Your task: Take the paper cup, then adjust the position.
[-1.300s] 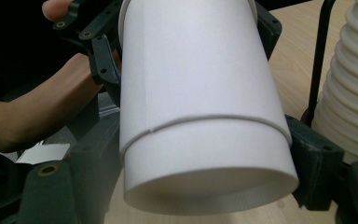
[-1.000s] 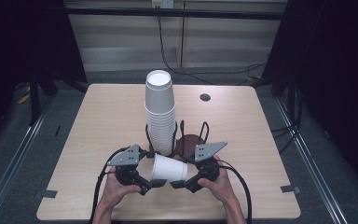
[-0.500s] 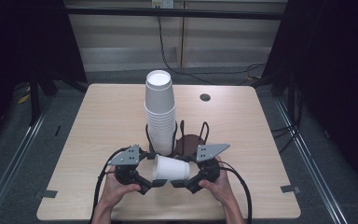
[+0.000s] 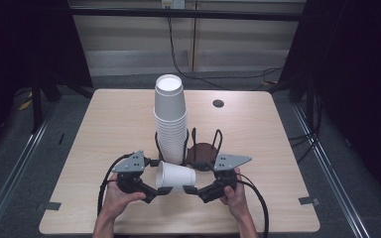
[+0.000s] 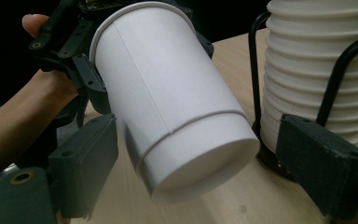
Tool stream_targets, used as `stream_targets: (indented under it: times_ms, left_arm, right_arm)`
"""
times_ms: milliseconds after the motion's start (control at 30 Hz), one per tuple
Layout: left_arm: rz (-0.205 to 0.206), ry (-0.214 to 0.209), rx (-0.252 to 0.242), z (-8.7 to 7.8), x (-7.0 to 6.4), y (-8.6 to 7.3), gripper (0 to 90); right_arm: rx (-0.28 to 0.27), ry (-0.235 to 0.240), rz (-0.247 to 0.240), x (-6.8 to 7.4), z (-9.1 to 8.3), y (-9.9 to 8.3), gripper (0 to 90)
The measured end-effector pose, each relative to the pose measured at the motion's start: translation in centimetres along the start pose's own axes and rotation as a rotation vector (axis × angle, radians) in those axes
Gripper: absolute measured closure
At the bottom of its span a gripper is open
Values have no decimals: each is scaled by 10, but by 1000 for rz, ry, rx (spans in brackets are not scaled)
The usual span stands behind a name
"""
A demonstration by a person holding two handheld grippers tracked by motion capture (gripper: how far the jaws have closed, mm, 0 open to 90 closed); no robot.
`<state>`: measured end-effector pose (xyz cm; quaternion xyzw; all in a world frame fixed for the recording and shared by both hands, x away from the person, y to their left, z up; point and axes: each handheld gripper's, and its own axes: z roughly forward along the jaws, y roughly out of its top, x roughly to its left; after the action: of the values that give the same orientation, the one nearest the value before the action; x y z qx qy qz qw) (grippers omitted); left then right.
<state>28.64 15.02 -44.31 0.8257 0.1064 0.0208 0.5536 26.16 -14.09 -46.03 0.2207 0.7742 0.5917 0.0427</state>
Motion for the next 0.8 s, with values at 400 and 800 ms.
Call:
stream_targets:
  times_ms: [400,800]
  left_arm:
    - [-21,52,57,-23,10,-2,112]
    - [-64,109,116,-45,23,-12,110]
  right_arm:
    - [-64,-138,-7,1,-11,-8,127]
    - [-98,-292,-29,-3,-19,-28,126]
